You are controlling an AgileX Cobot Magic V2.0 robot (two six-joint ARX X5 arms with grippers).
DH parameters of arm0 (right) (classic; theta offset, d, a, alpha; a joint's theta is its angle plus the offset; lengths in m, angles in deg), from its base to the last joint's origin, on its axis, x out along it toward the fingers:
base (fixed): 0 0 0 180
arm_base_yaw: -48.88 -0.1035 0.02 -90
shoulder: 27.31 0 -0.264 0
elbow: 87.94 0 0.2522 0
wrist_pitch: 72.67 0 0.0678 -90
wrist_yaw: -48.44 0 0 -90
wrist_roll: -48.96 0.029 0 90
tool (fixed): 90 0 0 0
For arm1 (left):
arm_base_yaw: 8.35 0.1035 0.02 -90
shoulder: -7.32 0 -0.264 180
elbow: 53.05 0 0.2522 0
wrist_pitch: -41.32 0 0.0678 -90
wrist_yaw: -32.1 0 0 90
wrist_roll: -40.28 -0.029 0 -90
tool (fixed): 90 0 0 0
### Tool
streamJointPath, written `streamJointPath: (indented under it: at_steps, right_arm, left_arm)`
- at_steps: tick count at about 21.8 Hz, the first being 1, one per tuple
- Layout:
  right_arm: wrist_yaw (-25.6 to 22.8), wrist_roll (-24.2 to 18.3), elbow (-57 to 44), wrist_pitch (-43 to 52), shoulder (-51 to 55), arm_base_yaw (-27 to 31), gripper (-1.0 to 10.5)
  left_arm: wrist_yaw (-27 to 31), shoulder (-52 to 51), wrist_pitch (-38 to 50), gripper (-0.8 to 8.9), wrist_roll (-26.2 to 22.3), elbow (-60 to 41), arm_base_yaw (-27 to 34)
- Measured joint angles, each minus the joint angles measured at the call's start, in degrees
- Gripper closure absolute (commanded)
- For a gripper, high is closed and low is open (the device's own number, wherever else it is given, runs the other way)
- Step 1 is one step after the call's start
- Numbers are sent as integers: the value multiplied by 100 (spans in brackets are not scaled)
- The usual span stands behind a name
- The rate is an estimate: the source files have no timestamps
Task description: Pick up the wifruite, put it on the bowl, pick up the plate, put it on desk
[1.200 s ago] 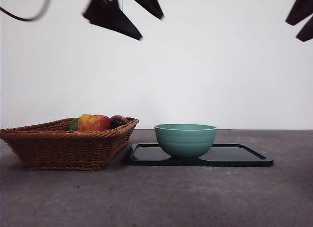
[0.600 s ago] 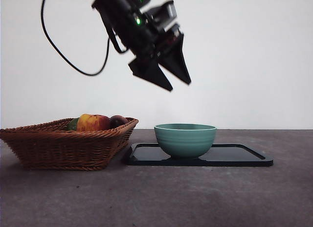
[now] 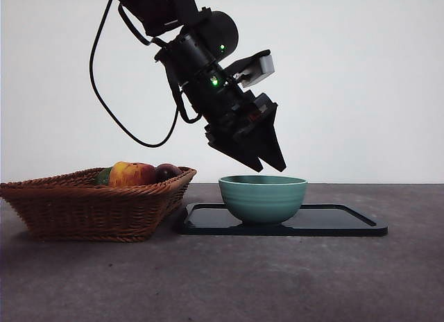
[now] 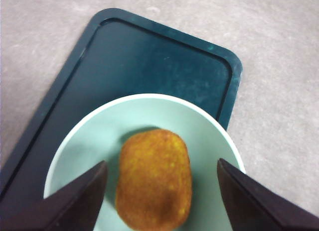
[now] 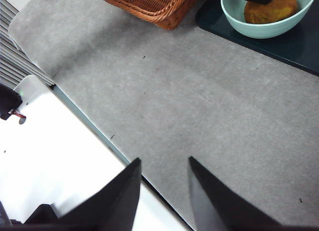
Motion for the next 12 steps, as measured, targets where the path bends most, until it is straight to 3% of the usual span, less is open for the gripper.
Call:
streamJointPath:
  at_steps: [12]
  right_arm:
    - [0,39,0,-2,0,0,796]
  left_arm:
    - [9,302,90,473,-234,2,-42]
